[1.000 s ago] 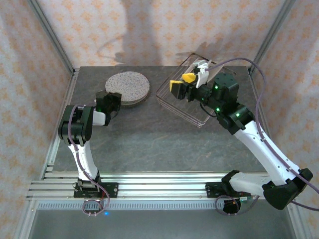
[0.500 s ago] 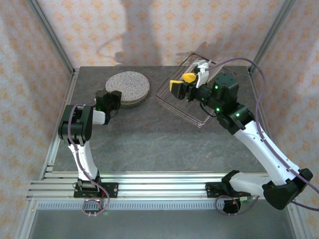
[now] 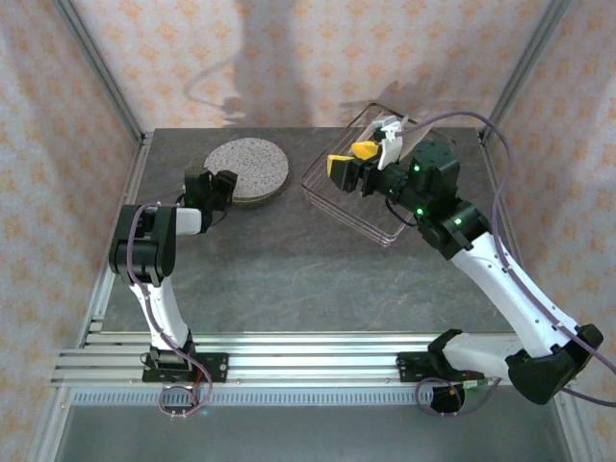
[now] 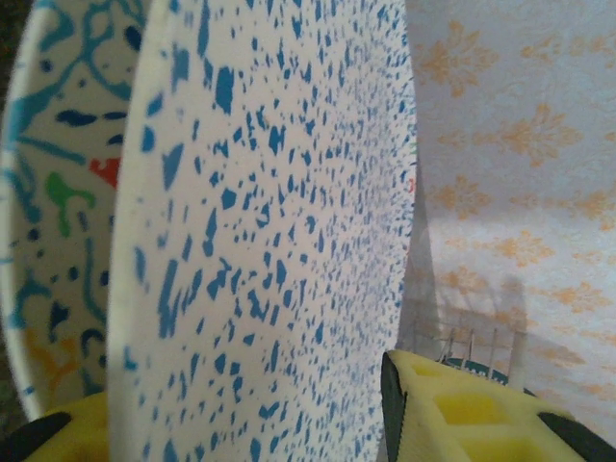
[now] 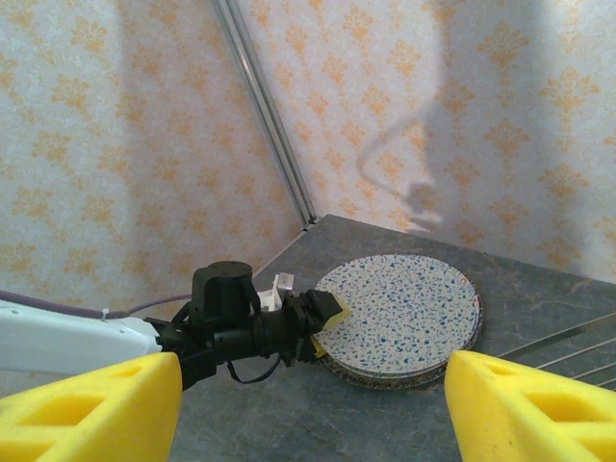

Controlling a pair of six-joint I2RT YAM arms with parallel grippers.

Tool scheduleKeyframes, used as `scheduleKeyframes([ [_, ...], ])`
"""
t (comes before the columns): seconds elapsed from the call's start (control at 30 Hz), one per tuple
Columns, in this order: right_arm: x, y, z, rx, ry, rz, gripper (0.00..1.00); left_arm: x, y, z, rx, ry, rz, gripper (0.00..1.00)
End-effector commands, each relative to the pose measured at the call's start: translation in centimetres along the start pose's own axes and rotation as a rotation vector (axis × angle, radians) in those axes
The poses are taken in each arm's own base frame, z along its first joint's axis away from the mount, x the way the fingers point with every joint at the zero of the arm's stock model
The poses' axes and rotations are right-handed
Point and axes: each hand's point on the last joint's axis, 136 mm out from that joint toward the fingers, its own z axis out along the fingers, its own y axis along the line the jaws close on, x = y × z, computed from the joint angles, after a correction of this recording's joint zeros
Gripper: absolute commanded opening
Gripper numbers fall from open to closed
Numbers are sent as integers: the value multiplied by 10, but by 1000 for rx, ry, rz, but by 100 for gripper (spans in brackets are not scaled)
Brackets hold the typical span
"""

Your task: Unload the plates from the dish rack

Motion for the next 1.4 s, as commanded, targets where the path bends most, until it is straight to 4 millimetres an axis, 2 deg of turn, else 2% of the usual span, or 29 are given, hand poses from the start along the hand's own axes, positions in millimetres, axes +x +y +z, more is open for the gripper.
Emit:
scheduleKeyframes([
  [0.0, -19, 7, -6, -7, -46, -3, 72, -8, -18, -12, 5, -7, 45, 45],
  [0.57, -15, 5, -4, 3, -34, 5, 72, -6, -13, -18, -139, 40, 77, 48],
  [1.37, -15, 2, -1, 16, -33, 20, 73, -5, 8, -26, -330, 77, 101, 48],
])
